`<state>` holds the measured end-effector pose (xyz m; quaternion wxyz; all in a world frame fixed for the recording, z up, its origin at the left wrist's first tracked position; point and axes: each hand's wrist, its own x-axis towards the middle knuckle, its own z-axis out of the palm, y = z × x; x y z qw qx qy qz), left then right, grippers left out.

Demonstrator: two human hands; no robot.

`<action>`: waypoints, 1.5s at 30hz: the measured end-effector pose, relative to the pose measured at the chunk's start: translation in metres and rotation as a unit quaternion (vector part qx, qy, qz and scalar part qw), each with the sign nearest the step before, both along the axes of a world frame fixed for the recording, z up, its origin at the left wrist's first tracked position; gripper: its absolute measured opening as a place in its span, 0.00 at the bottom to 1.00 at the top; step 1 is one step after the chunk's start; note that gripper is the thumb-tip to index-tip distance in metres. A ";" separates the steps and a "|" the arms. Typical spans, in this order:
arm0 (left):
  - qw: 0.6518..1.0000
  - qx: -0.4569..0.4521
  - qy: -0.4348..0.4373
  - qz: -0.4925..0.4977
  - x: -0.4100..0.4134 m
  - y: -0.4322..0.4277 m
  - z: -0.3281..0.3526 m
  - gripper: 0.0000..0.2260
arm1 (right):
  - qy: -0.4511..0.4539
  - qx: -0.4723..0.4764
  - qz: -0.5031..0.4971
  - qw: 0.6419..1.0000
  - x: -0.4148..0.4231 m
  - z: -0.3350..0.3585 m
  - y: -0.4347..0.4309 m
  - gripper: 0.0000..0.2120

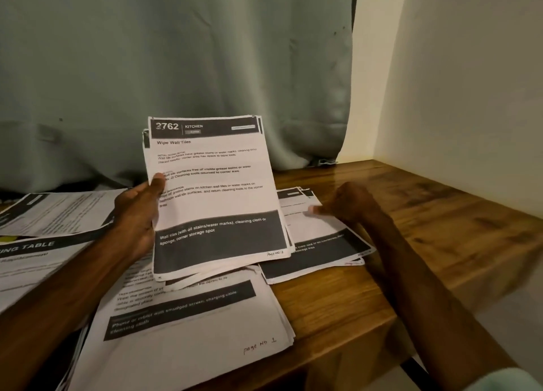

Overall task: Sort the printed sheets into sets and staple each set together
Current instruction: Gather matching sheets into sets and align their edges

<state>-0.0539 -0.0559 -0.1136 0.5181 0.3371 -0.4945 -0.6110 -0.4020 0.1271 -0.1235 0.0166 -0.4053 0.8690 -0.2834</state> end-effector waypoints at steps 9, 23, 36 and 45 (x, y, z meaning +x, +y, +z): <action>1.000 0.000 0.016 -0.014 0.000 0.003 0.001 0.07 | -0.065 0.009 -0.013 0.998 -0.007 -0.004 -0.006 0.24; 0.999 0.002 0.021 -0.038 0.004 0.001 0.000 0.14 | -0.136 -0.165 0.088 0.973 0.008 0.020 0.020 0.13; 0.996 -0.005 0.047 -0.070 0.006 0.005 0.005 0.16 | -0.470 -0.343 0.158 0.798 0.023 0.037 0.028 0.19; 0.990 0.019 0.088 -0.110 0.001 0.013 0.009 0.14 | -0.585 -0.318 0.253 0.702 0.051 0.035 0.017 0.23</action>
